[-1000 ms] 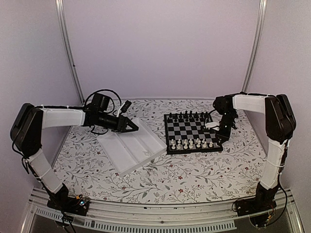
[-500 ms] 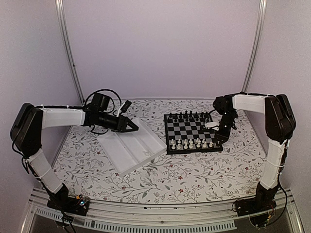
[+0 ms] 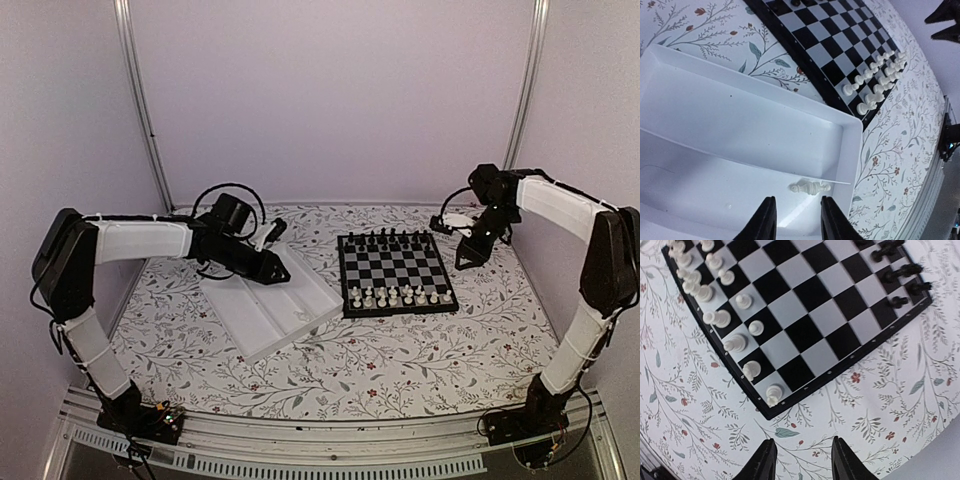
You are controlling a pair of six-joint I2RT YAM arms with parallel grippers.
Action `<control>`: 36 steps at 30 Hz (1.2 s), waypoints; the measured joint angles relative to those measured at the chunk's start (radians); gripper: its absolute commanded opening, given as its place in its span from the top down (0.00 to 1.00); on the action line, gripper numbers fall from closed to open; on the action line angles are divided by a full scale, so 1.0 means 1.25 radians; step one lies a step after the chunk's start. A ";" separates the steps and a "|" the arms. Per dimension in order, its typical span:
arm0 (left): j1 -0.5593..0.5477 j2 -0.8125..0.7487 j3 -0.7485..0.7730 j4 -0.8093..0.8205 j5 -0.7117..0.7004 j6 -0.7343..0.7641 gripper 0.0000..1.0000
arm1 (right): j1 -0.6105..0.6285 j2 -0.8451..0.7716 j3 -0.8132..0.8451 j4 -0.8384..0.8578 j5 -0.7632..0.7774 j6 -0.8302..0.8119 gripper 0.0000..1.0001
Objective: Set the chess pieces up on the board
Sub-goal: Place the chess piece on the chessboard, then adjust the chess piece in the storage box.
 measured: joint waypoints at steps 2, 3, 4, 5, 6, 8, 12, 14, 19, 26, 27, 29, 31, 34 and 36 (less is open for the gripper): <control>-0.042 0.022 0.027 -0.037 -0.070 0.027 0.69 | -0.022 -0.047 -0.023 0.043 -0.023 0.011 0.59; -0.058 0.031 0.034 -0.050 -0.096 0.036 0.69 | -0.029 -0.066 -0.037 0.064 -0.032 0.018 0.59; -0.076 0.042 0.042 -0.065 -0.124 0.047 0.69 | -0.036 -0.087 -0.061 0.094 -0.043 0.028 0.59; -0.089 0.052 0.048 -0.078 -0.148 0.055 0.69 | -0.042 -0.107 -0.087 0.125 -0.056 0.037 0.59; -0.101 0.061 0.051 -0.089 -0.164 0.063 0.68 | -0.044 -0.118 -0.105 0.146 -0.064 0.046 0.58; -0.117 0.080 0.056 -0.110 -0.187 0.073 0.68 | -0.043 -0.134 -0.144 0.196 -0.092 0.067 0.59; -0.134 0.099 0.060 -0.136 -0.219 0.081 0.65 | -0.042 -0.142 -0.182 0.263 -0.148 0.103 0.58; -0.145 0.101 0.062 -0.144 -0.232 0.081 0.64 | -0.042 -0.142 -0.188 0.289 -0.170 0.117 0.59; -0.191 0.120 0.081 -0.151 -0.260 0.078 0.63 | -0.042 -0.143 -0.197 0.330 -0.202 0.134 0.58; -0.223 0.175 0.096 -0.152 -0.297 0.068 0.65 | -0.042 -0.143 -0.222 0.349 -0.227 0.144 0.58; -0.224 0.180 0.098 -0.152 -0.302 0.067 0.66 | -0.042 -0.143 -0.226 0.351 -0.232 0.145 0.58; -0.224 0.189 0.102 -0.152 -0.314 0.067 0.70 | -0.042 -0.143 -0.231 0.355 -0.238 0.147 0.59; -0.225 0.190 0.108 -0.152 -0.325 0.067 0.73 | -0.042 -0.143 -0.234 0.358 -0.245 0.152 0.58; -0.224 0.193 0.113 -0.151 -0.341 0.069 0.77 | -0.042 -0.143 -0.234 0.360 -0.261 0.162 0.58; -0.224 0.194 0.115 -0.152 -0.349 0.072 0.79 | -0.042 -0.143 -0.234 0.360 -0.276 0.165 0.58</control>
